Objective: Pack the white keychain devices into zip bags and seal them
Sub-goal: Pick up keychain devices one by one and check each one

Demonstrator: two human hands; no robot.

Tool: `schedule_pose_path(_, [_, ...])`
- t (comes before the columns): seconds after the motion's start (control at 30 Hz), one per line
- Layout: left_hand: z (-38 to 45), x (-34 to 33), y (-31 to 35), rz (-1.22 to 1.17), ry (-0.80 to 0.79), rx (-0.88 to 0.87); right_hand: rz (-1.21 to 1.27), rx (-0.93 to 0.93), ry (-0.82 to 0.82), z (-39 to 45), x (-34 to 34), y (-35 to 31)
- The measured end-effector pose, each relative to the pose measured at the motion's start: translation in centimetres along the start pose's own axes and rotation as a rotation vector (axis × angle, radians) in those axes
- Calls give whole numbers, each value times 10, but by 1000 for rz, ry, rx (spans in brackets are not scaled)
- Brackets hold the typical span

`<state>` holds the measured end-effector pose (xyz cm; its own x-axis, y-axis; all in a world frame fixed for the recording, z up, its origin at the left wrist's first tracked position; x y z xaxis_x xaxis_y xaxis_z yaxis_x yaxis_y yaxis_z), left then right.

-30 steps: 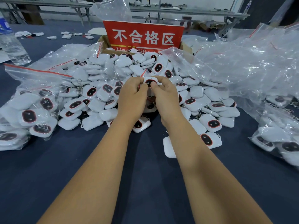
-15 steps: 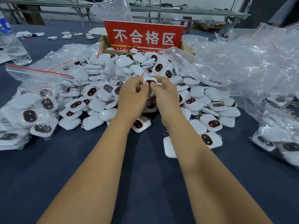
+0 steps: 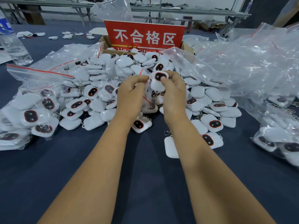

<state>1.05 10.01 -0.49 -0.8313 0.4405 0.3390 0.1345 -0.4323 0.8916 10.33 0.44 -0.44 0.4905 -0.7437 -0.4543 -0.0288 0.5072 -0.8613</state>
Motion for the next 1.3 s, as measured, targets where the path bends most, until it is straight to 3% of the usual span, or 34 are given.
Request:
schedule_pose_path(0.2, [3,-1,2,149,-5,-99,284,-54,19,4,2,-7])
schedule_pose_path(0.33, [3,-2,4,208,1,-142,300,-12,-25,3,-2,-8])
schedule_pose_path(0.7, [1,-2,12,221,48,-285,-431,233,-135,-1,-11,-3])
schedule_pose_path(0.97, [2,7,19,244,139,-350,-510,73,-209,2,-12,11])
schedule_pose_path(1.07, [5,12,9,242,198,-284,-452,150,-225,-2,-15,7])
schedule_pose_path(1.17, [2,19,5,238,320,-256,-457,284,-122,-5,-10,-5])
schedule_pose_path(1.3, [-1,33,1,191,493,-163,-711,248,-14,4,2,-9])
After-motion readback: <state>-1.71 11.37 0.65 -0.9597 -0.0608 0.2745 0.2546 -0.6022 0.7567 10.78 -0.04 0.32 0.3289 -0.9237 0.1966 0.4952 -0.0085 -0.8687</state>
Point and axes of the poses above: each hand's wrist, its own z-axis towards the middle knuckle, its own x-axis out of the back of the hand, y = z × x, the point moved 6 cm from there along z, towards the middle knuckle, and after that the axes turned 14 degrees about z, right-handed, at the moved point
